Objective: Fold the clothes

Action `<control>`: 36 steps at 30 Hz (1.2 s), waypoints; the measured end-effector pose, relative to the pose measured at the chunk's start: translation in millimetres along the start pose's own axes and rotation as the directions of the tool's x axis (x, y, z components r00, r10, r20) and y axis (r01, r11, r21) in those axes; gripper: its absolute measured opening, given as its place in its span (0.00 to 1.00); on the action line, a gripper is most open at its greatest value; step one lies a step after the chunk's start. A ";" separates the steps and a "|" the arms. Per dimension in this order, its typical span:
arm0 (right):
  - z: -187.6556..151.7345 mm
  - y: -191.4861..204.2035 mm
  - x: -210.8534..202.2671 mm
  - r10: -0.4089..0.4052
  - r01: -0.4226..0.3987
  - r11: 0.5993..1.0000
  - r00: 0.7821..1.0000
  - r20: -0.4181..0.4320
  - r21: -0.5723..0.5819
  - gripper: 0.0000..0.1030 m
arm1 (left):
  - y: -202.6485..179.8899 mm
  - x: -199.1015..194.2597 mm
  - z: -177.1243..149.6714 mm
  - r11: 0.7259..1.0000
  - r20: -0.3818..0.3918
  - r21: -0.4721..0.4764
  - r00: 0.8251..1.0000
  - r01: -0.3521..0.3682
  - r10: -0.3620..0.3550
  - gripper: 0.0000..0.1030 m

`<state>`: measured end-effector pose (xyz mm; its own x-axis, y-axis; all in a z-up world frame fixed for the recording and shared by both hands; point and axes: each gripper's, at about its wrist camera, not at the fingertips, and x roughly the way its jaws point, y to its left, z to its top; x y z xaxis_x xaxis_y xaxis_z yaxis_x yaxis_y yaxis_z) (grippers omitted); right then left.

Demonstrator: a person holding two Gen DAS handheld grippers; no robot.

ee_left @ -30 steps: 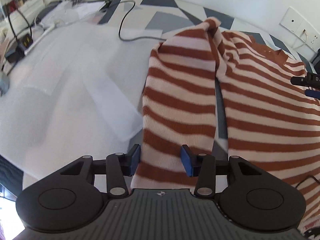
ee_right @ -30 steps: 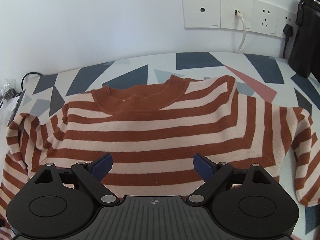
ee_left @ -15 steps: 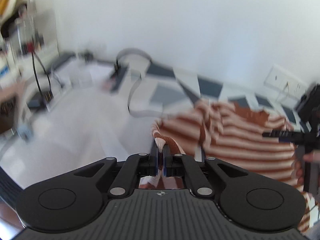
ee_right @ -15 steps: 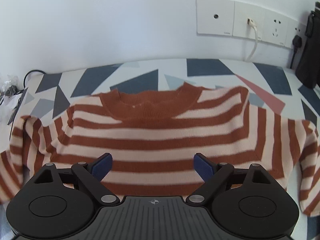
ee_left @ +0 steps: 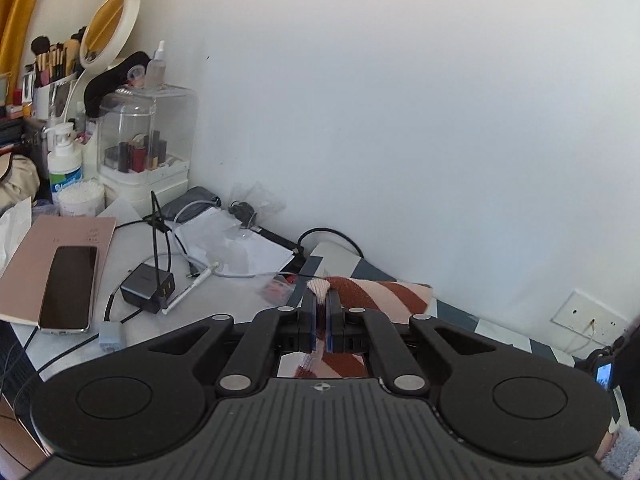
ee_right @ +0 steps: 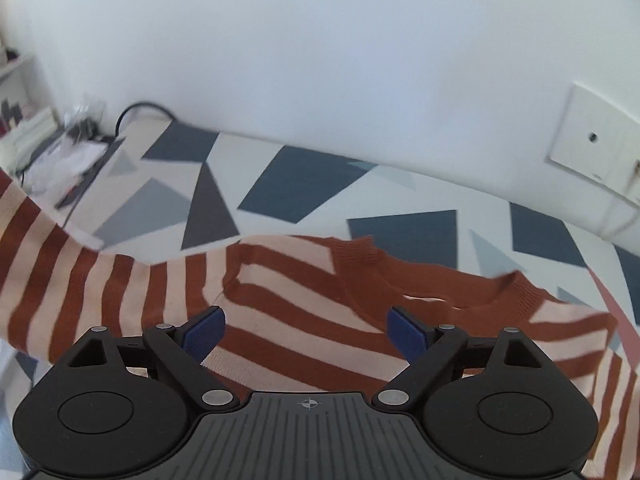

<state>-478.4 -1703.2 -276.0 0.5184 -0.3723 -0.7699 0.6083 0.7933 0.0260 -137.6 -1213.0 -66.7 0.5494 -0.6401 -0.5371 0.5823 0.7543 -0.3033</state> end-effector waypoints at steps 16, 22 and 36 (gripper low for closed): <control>33.1 25.3 73.4 -0.023 0.023 1.000 1.000 -0.010 0.008 0.99 | 7.4 9.9 -11.7 0.999 -0.029 -0.040 1.000 0.006 -0.007 0.04; 45.7 22.1 82.3 -0.025 0.025 1.000 0.999 -0.026 0.015 0.99 | 7.9 19.2 -11.8 0.995 -0.053 -0.087 0.997 0.048 -0.053 0.04; -73.4 -107.1 -35.5 -0.245 0.248 0.915 0.968 -0.050 0.320 0.93 | -131.5 78.2 -15.2 0.887 -0.150 0.011 0.877 0.462 -0.456 0.04</control>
<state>-606.1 -1739.6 -298.2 0.3227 -0.5307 -0.7838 0.8769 0.4792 0.0366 -180.3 -1360.0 -80.7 0.1270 -0.8835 -0.4508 0.7767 0.3713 -0.5088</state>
